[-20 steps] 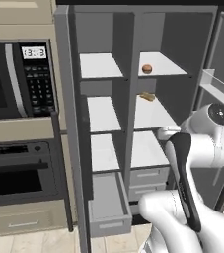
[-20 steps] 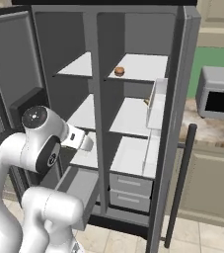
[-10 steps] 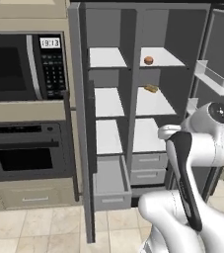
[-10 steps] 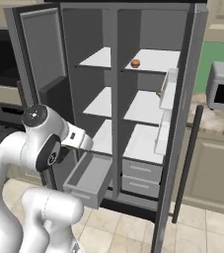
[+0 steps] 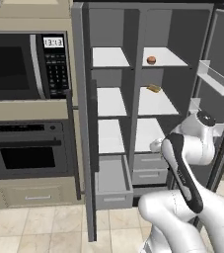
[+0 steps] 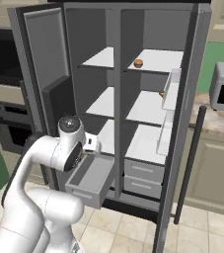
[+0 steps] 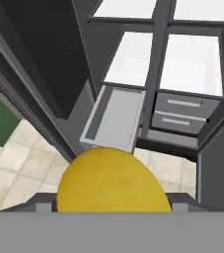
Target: Take the lemon and tangerine from the fridge shelf and place them in the freezer drawer to begin freezing them.
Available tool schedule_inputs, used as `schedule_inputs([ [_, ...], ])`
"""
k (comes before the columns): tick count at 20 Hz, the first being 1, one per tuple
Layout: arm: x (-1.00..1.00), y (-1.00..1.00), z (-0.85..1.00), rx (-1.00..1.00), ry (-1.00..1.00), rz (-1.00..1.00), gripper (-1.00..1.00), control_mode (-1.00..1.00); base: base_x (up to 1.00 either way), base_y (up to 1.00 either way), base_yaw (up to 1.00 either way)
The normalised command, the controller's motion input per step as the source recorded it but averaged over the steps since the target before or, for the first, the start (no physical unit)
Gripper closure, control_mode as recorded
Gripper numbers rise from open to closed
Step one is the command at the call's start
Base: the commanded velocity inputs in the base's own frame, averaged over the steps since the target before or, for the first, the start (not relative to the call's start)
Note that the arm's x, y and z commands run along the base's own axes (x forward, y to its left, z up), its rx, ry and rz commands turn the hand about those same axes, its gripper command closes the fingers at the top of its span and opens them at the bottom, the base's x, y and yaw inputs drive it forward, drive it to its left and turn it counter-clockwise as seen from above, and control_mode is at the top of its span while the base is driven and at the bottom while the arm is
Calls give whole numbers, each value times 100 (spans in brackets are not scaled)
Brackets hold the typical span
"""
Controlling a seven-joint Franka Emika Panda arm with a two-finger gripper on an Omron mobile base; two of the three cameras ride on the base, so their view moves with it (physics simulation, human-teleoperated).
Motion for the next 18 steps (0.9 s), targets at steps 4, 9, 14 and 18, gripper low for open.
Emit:
schedule_inputs([
  [4, 82, 32, -100, -3, 21, 33, 100, -100, 0, 0, 0],
  [9, 72, 27, -99, -4, 17, 29, 100, -100, 0, 0, 0],
  [14, 79, 0, -87, 0, 8, 31, 100, -100, 0, 0, 0],
  [18, 77, 2, -89, 0, 4, 27, 100, -100, 0, 0, 0],
])
